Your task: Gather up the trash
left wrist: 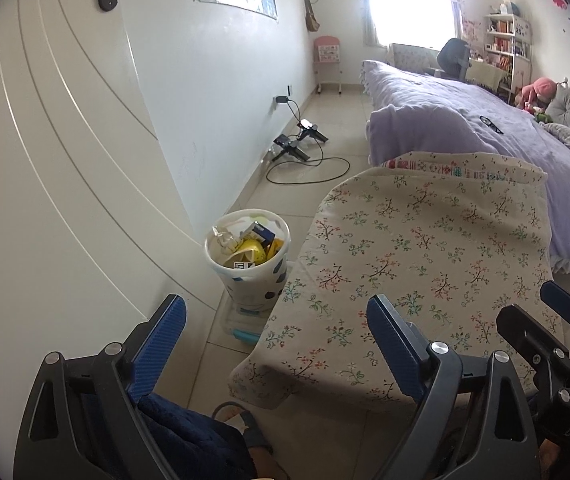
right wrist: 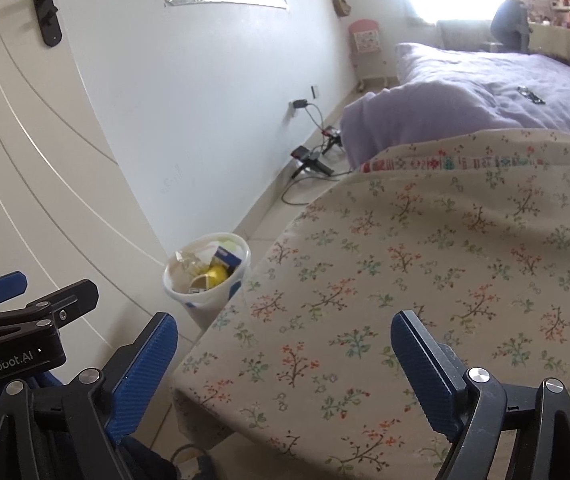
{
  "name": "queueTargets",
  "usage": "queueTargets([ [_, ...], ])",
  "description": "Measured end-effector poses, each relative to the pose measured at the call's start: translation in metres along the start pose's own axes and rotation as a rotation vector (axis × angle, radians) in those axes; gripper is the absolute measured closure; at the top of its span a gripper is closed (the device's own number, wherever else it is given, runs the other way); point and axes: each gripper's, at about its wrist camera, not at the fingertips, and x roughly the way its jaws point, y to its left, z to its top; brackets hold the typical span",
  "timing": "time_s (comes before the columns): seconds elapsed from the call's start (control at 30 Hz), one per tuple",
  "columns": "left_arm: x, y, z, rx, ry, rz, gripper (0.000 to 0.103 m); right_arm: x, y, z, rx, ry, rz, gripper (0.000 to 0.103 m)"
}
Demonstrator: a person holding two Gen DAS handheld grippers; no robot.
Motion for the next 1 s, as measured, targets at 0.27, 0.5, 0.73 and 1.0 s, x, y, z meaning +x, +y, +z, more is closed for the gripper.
queueTargets([
  [0.27,-0.0001,0.0006,0.0000,-0.003,-0.001,0.004,0.009,0.0041,0.0046,-0.0014,-0.001,0.002,0.009,0.010],
  [0.5,0.0004,0.0002,0.0011,-0.007,0.003,0.002,0.009,0.0054,0.0049,-0.0021,-0.001,0.003,0.008,0.006],
  [0.73,0.0012,-0.0016,0.0007,-0.003,0.008,-0.001,0.009,0.0063,0.0049,-0.0027,0.000,0.005,0.011,0.006],
  [1.0,0.0041,-0.0011,0.0006,-0.004,0.013,0.003,0.009,0.0090,0.0061,-0.0046,-0.004,0.013,0.015,0.005],
])
